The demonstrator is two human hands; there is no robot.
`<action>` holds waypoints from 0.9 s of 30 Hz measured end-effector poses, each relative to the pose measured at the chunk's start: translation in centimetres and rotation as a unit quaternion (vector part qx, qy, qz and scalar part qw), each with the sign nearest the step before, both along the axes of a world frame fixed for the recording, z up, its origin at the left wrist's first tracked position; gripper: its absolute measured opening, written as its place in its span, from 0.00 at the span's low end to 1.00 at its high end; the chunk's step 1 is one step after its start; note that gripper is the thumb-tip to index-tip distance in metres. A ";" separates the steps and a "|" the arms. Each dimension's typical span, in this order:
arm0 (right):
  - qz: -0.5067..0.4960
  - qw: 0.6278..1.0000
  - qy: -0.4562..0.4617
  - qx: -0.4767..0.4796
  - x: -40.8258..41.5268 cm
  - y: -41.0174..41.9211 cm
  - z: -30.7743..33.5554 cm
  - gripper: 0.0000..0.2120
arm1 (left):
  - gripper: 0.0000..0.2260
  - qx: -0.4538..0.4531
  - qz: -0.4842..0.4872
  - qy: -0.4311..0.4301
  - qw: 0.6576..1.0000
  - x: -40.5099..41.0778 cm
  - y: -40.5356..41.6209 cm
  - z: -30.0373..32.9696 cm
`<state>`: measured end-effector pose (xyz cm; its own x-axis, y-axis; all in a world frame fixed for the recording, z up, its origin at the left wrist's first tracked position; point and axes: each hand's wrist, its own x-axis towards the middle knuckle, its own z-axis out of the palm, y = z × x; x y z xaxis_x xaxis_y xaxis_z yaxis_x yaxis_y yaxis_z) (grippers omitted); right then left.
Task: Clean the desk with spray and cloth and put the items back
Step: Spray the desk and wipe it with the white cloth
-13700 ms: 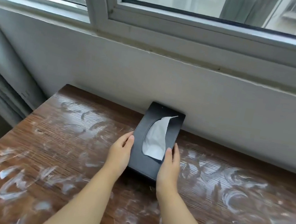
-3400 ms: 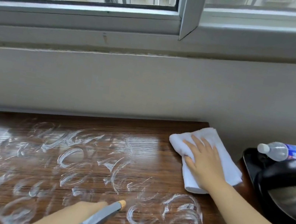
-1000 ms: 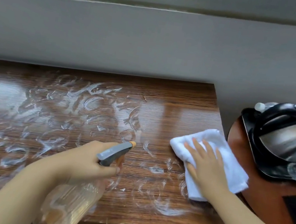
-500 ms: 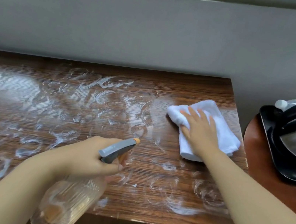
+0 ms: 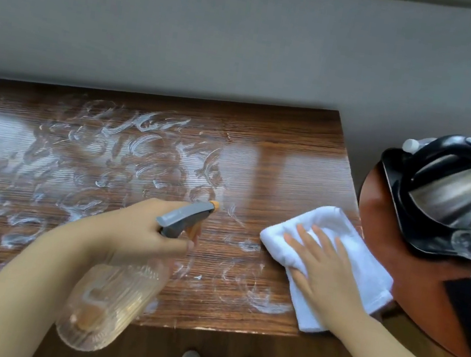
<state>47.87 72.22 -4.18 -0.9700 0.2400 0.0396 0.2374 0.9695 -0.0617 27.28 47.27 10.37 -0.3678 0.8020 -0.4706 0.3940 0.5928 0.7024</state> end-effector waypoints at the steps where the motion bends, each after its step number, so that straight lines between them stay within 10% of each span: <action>1: 0.008 1.000 -0.001 -0.001 0.3 -1.1 -0.1 0.26 | 0.08 -0.005 0.000 0.003 1.000 0.0 0.1 0.2; 11: -0.030 0.998 -0.045 -0.028 -10.6 1.5 0.7 0.24 | 0.16 -0.034 -0.041 0.010 0.999 1.0 0.5 0.5; 14: -0.083 0.996 -0.033 -0.028 -12.0 5.1 0.8 0.23 | 0.03 -0.037 -0.056 0.007 0.998 1.5 0.2 0.2; 20: -0.116 0.992 -0.040 -0.015 -8.2 6.8 0.6 0.23 | 0.14 -0.044 -0.063 0.025 0.997 1.8 -0.1 -0.4; 27: -0.071 0.997 -0.016 -0.003 0.2 2.6 -0.2 0.25 | 0.06 -0.025 -0.069 0.022 0.997 1.8 0.1 0.0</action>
<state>48.07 74.86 -4.40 -0.9273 0.3743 0.0074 0.3733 0.9259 -0.0575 29.05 47.39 10.38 -0.2766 0.8224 -0.4972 0.5048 0.5645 0.6530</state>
